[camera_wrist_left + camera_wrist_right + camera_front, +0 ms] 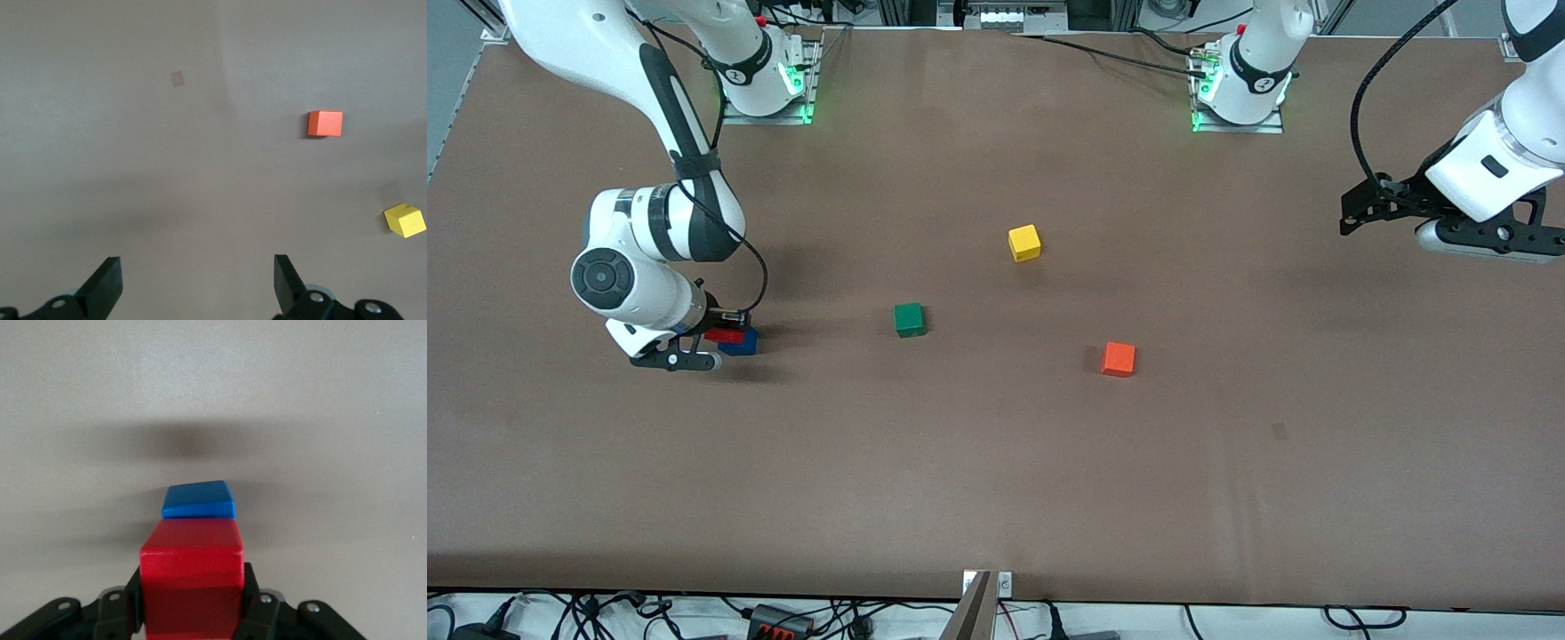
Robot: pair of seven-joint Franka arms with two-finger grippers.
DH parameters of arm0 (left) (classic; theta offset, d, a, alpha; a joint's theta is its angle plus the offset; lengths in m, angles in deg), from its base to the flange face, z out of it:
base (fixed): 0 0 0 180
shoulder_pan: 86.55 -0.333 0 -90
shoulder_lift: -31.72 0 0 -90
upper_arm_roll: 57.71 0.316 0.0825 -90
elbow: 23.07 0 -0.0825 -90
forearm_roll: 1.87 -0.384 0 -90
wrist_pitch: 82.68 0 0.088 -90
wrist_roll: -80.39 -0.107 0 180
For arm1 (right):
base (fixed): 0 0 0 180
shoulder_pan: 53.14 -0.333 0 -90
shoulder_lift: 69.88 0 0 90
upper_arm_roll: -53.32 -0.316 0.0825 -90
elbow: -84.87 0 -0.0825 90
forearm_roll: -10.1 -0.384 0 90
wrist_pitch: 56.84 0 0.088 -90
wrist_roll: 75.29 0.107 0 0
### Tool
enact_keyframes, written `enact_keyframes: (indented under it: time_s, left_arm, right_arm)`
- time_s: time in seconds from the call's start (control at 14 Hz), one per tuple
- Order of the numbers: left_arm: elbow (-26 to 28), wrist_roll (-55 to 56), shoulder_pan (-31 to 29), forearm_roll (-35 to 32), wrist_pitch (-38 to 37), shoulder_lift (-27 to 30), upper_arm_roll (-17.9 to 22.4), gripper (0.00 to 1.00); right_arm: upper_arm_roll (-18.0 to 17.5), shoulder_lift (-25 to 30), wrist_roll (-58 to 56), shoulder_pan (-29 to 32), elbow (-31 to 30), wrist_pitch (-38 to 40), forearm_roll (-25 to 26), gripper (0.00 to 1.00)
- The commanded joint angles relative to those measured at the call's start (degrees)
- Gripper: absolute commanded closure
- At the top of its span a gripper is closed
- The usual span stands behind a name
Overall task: Pass red block to right arm, stack on blue
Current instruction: 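Lower the red cube onto the blue cube while the left gripper withdraws, then open the right gripper and lift it away from the stack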
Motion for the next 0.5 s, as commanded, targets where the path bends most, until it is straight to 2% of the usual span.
enact_keyframes:
  time_s: [0.0, 0.07, 0.14, 0.29, 0.43]
  left_arm:
    - [-0.5, -0.4, 0.1, -0.6, -1.2, 0.5, -0.1, 0.00]
    - [-0.5, -0.4, 0.1, -0.6, -1.2, 0.5, -0.1, 0.00]
    - [-0.5, -0.3, 0.1, -0.6, -1.2, 0.6, -0.2, 0.00]
    - [-0.5, -0.3, 0.1, -0.7, -1.2, 0.5, -0.4, 0.00]
    - [-0.5, -0.3, 0.1, -0.6, -1.2, 0.5, -0.4, 0.00]
  right_arm:
    - [-0.2, 0.1, 1.0, 0.5, -0.6, -1.5, 1.0, 0.89]
    - [-0.2, -0.1, 1.1, 0.8, -0.5, -1.7, 0.8, 0.74]
    - [-0.2, -0.1, 1.1, 0.6, -0.5, -1.7, 0.8, 0.51]
    - [-0.2, 0.2, 1.7, 0.4, -0.4, -1.2, 0.8, 0.00]
    - [-0.3, 1.4, 1.8, -0.1, -0.3, 0.4, 0.8, 0.00]
